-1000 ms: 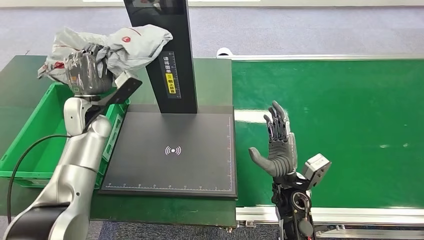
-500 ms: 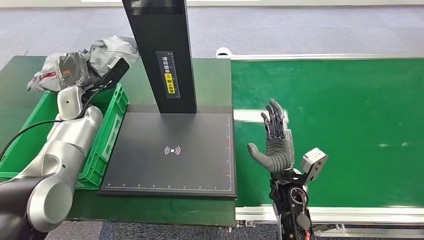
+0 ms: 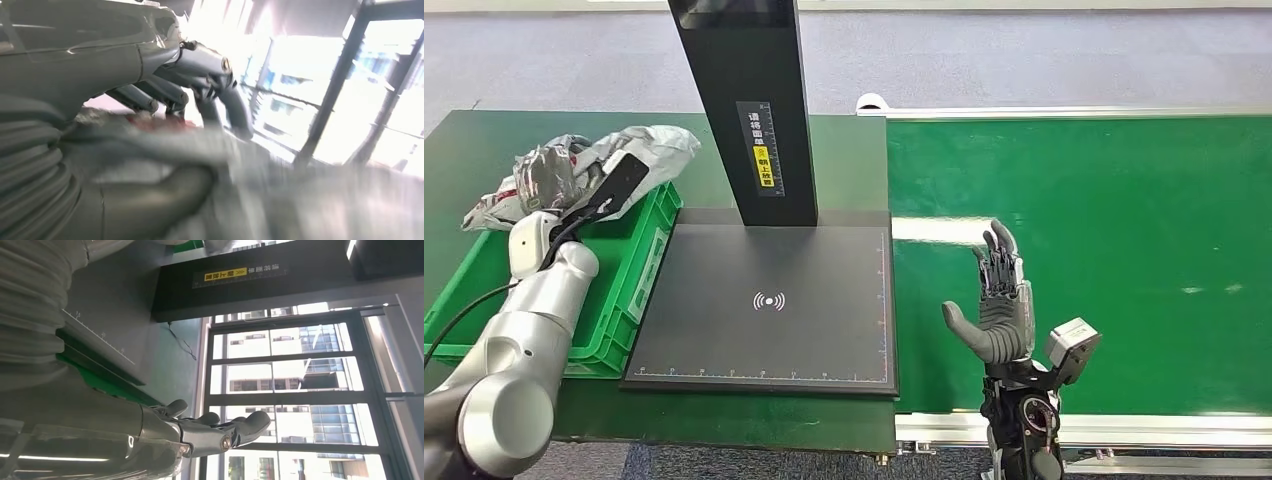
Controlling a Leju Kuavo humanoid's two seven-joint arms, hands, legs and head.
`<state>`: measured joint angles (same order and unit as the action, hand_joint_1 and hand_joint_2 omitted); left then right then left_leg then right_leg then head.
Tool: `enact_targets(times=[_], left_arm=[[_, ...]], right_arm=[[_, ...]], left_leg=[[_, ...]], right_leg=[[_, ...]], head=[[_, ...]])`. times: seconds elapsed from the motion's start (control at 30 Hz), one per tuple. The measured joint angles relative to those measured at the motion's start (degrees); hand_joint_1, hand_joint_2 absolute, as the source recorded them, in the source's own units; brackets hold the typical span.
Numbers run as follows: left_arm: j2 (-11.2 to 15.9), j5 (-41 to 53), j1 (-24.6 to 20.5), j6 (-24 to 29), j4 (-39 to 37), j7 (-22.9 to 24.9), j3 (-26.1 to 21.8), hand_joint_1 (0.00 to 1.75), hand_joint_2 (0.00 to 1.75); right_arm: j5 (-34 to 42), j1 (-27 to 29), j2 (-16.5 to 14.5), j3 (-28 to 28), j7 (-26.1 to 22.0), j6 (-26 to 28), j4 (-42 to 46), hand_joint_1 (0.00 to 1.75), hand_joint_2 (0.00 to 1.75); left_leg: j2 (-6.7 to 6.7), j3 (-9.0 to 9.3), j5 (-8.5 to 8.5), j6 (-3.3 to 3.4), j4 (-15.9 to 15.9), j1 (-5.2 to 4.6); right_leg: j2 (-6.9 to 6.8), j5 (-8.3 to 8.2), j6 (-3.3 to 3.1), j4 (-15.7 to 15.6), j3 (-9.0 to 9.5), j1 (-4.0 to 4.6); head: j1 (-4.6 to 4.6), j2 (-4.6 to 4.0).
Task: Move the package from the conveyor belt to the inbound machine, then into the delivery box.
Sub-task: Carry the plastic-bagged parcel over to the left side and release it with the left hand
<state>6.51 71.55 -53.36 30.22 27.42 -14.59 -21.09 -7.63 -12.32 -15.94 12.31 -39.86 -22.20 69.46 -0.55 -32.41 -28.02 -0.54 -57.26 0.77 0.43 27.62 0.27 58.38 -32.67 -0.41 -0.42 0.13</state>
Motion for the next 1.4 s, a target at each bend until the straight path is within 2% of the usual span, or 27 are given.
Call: enact_targets(times=[0.17, 0.37, 0.47, 0.5, 0.6, 0.7, 0.77, 0.9, 1.0, 1.17, 1.27, 1.4], left_arm=[[-0.79, -6.35, 2.47, -3.35, 2.73, -5.98, -2.15, 0.00, 1.75], [-2.36, -21.24, 4.70, -16.23, 7.35, -14.71, -3.53, 0.00, 1.75], [-2.95, -24.36, 5.41, -19.45, 9.09, -16.30, -3.93, 0.00, 0.44], [-3.13, -26.24, 5.66, -21.45, 9.66, -17.08, -4.09, 0.00, 0.44], [-3.90, -35.97, 7.27, -30.14, 12.60, -20.30, -4.23, 0.00, 1.75], [-5.31, -46.32, 11.26, -36.07, 18.65, -22.64, -2.89, 0.00, 1.75], [-6.82, -52.47, 16.05, -37.54, 25.66, -24.34, -0.89, 0.00, 1.75], [-9.80, -58.63, 28.10, -34.51, 41.86, -25.50, 5.38, 0.00, 1.75], [-10.91, -59.77, 33.63, -33.23, 50.19, -25.60, 9.30, 0.00, 1.75], [-11.92, -63.50, 38.90, -33.99, 58.48, -25.59, 12.51, 0.00, 1.75], [-13.20, -67.22, 43.71, -36.04, 62.67, -25.60, 14.96, 0.00, 1.75], [-15.83, -72.02, 49.01, -40.37, 62.65, -25.58, 17.33, 0.00, 1.75]], right_arm=[[-0.32, 0.04, -0.02, 0.17, 0.01, 1.27, 0.00, 0.00, 1.75], [-0.32, 0.31, -0.04, 0.25, 0.01, 1.96, 0.00, 0.00, 1.75], [-0.24, 0.35, -0.04, 0.30, 0.00, 2.09, 0.00, 0.00, 1.75], [-0.24, 0.35, -0.04, 0.32, 0.00, 2.19, 0.00, 0.00, 1.75], [-0.20, 0.39, -0.03, 0.48, 0.00, 2.73, 0.00, 0.00, 1.75], [0.05, 0.73, -0.02, 0.92, 0.01, 3.16, 0.01, 0.00, 1.75], [0.37, 1.36, -0.02, 1.38, 0.01, 3.43, 0.13, 0.00, 1.75], [0.90, 2.80, -0.01, 2.43, 0.01, 3.59, 0.43, 0.00, 1.75], [0.97, 3.39, 0.01, 2.88, 0.00, 3.59, 0.48, 0.00, 1.75], [1.14, 3.80, 0.01, 3.32, 0.01, 3.59, 0.50, 0.00, 1.75], [1.24, 4.02, -0.01, 3.54, 0.05, 3.59, 0.44, 0.00, 1.75], [-0.45, 3.89, -0.08, 2.76, 0.08, 3.62, -0.46, 0.00, 1.75]], left_leg=[[0.00, 0.00, 0.00, 0.00, 0.00, 0.00], [-0.02, -0.02, 0.00, 0.00, 0.00, 0.00], [0.00, -0.02, 0.00, 0.00, 0.00, 0.00], [-0.01, -0.02, 0.00, 0.00, 0.00, 0.00], [0.00, -0.02, 0.00, 0.00, 0.00, 0.00], [0.05, -0.02, -0.02, 0.00, 0.00, -0.01], [0.07, -0.02, -0.06, 0.00, 0.00, -0.03], [0.08, -0.11, -0.15, 0.02, 0.00, -0.05], [0.06, -0.18, -0.15, 0.02, 0.00, -0.05], [0.09, -0.12, -0.13, 0.01, 0.01, -0.04], [0.12, -0.11, -0.14, 0.01, 0.01, -0.04], [0.09, -0.19, -0.15, 0.02, 0.01, -0.06]], right_leg=[[0.00, 0.00, 0.00, 0.00, 0.00, 0.00], [0.00, 0.00, 0.00, 0.00, -0.01, 0.00], [0.00, 0.00, 0.00, 0.00, -0.03, 0.00], [0.00, 0.00, 0.00, -0.01, -0.03, 0.00], [0.00, 0.00, 0.00, 0.00, -0.03, 0.00], [0.02, 0.00, 0.00, -0.01, -0.03, -0.01], [0.04, 0.02, 0.01, -0.01, -0.04, -0.03], [0.05, 0.07, 0.03, -0.05, -0.13, -0.05], [0.04, 0.07, 0.03, -0.07, -0.18, -0.06], [0.06, 0.04, 0.02, -0.05, -0.15, -0.05], [0.08, 0.05, 0.03, -0.05, -0.15, -0.05], [0.07, 0.06, 0.04, -0.06, -0.16, -0.07]], head=[[0.01, -0.01], [0.01, 0.00], [0.01, 0.00], [-0.01, 0.00], [-0.01, 0.00], [0.00, 0.00], [0.00, 0.00], [0.01, -0.01], [0.01, 0.00], [-0.01, 0.00], [-0.01, 0.00], [0.01, 0.00]])
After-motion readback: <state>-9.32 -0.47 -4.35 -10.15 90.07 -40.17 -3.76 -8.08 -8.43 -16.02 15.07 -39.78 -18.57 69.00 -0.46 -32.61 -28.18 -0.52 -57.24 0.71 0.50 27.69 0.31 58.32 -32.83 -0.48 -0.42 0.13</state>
